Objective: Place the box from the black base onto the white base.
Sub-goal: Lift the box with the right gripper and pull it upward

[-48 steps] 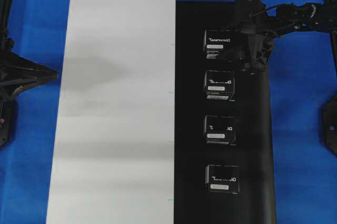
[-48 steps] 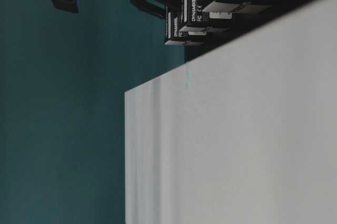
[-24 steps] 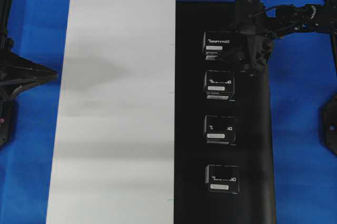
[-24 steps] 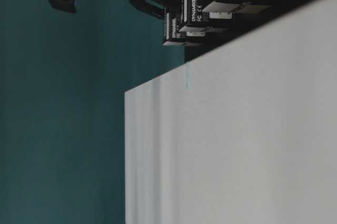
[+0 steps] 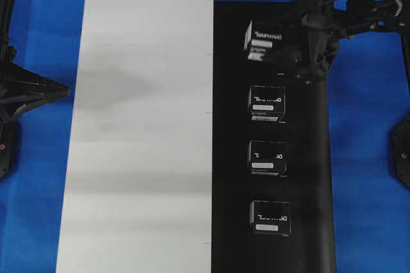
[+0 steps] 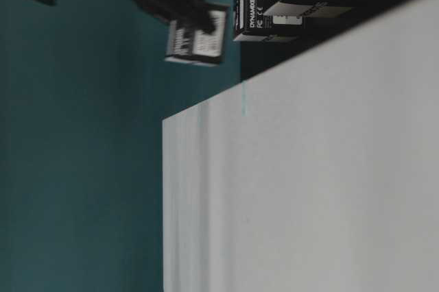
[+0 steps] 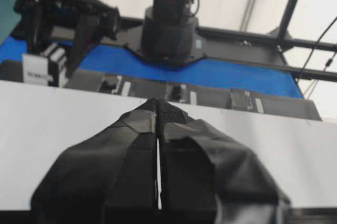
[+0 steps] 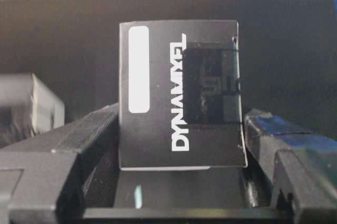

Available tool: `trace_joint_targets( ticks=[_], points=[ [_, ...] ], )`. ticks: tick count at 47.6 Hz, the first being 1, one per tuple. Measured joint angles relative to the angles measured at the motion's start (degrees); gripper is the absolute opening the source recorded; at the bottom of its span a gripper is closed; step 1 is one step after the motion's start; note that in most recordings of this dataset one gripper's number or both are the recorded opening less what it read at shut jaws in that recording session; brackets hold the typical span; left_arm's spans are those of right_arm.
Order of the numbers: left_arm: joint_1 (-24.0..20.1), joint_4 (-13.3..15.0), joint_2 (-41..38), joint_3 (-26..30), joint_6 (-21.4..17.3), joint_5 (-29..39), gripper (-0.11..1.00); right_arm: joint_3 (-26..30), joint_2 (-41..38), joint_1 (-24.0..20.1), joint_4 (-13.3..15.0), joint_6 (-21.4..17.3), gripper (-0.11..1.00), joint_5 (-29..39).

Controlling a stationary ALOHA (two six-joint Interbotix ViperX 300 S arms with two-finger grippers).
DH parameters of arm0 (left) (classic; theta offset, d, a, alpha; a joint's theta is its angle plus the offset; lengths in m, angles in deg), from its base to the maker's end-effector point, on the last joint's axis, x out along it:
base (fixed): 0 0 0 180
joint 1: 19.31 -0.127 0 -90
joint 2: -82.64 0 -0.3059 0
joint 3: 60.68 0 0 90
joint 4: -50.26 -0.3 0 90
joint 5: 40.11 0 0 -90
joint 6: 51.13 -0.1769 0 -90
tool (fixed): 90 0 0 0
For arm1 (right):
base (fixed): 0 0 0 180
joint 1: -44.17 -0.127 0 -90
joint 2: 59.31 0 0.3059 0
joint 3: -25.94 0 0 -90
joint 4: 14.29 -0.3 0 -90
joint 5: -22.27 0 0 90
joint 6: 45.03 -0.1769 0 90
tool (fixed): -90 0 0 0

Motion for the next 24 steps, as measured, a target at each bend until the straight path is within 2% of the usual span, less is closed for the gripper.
trace_joint_targets(
  ticks=[9, 14, 18, 24],
  points=[
    [-0.09, 0.00, 0.09, 0.00, 0.00, 0.00, -0.03, 2.90, 1.49, 0.18, 0.00, -1.49, 0.63, 1.23],
    [-0.09, 0.00, 0.09, 0.00, 0.00, -0.09, -0.03, 5.36, 1.23, 0.26, 1.76, -6.33, 0.63, 4.75],
    [-0.09, 0.00, 0.09, 0.00, 0.00, -0.09, -0.03, 7.38, 1.23, 0.35, 6.94, -11.69, 0.63, 7.91],
    [0.00, 0.00, 0.00, 0.00, 0.00, -0.09, -0.03, 10.63, 1.85, 0.35, 17.58, -23.47, 0.63, 11.60]
  ],
)
